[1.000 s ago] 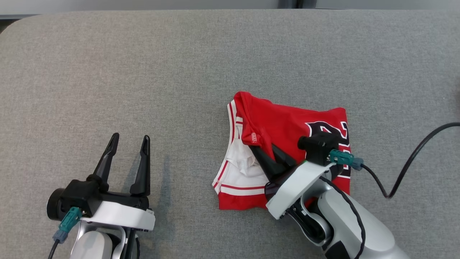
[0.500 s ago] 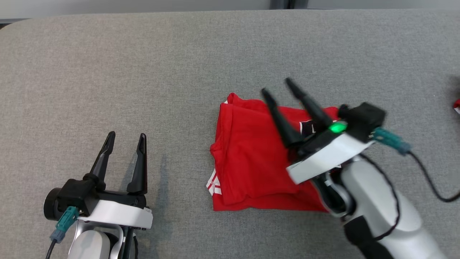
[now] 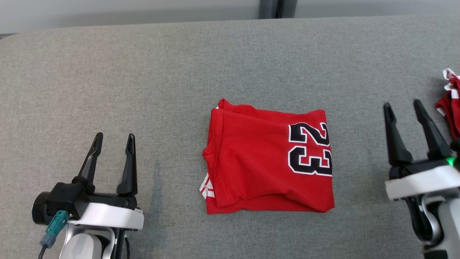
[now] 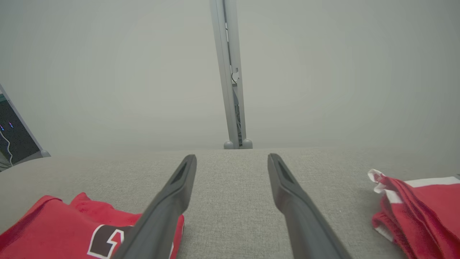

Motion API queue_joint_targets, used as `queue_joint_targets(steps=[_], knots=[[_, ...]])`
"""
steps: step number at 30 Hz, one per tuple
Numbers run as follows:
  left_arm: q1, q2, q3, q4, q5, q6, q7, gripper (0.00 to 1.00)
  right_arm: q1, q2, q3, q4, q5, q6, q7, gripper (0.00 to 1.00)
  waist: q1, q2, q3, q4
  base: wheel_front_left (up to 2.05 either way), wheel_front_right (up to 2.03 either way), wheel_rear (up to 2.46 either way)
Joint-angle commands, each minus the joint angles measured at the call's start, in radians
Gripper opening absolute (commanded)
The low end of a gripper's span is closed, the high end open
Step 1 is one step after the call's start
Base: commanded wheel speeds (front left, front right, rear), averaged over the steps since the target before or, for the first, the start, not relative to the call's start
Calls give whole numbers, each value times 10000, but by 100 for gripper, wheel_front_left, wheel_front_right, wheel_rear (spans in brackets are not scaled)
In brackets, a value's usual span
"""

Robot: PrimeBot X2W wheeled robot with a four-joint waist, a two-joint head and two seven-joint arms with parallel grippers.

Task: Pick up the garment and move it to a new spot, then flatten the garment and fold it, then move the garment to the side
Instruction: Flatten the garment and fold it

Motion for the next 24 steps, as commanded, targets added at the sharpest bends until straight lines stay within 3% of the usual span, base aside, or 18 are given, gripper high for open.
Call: queue_joint_targets(steps=[1,8,24], knots=[[142,91,76,-76,52,34,-11,100,417,-32,-400,-204,-201,3,124,100,0,-1,-101,-56,0,0,0],[415,171,118,-145,71,84,11,100,1476,231,-1200,-896,-614,2,546,100,0,-1,-481,-144,0,0,0],[1760,435,-67,-437,93,285,579,100,3277,635,-1685,-1574,-927,2,1210,100,0,-1,-2237,-128,0,0,0]])
